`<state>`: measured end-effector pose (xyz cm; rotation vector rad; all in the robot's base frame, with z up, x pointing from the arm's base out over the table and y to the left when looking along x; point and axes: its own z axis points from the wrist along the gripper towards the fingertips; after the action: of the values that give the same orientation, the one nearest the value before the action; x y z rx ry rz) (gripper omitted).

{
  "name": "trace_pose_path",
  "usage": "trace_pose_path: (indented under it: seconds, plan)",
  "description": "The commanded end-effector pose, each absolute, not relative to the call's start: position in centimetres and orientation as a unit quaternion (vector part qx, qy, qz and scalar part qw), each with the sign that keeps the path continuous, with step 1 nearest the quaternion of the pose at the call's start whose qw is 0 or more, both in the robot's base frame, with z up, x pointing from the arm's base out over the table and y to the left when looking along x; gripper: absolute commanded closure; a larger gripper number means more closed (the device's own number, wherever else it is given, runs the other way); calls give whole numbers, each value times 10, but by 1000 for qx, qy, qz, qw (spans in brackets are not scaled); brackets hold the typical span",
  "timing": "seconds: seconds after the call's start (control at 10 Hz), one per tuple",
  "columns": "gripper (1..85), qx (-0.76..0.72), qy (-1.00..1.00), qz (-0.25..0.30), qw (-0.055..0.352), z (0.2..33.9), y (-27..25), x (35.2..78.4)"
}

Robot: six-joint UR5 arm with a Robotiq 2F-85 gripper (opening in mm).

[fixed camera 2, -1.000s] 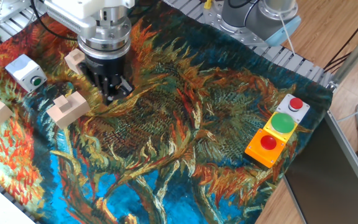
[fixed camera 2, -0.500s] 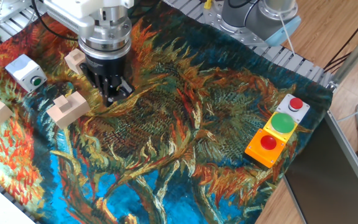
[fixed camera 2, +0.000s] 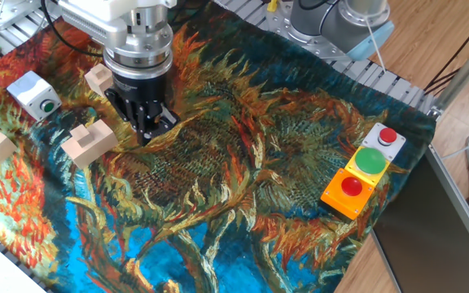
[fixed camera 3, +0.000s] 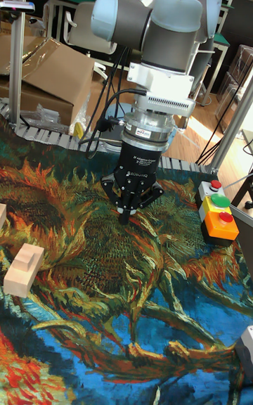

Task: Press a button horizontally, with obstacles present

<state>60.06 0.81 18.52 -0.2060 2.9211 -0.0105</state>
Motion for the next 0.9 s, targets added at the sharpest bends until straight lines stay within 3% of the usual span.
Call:
trace_pose_path:
  seconds: [0.0, 0.1, 0.2, 0.4, 0.8]
  plan:
    - [843, -103, 989, -11, 102, 186, 5, 598]
    - [837, -91, 989, -8, 118, 188, 7, 607]
    - [833, -84, 991, 9, 108, 187, 14, 601]
    - [843, -95, 990, -14, 105, 186, 3, 600]
    - [843, -56, 992, 54, 100, 187, 36, 595]
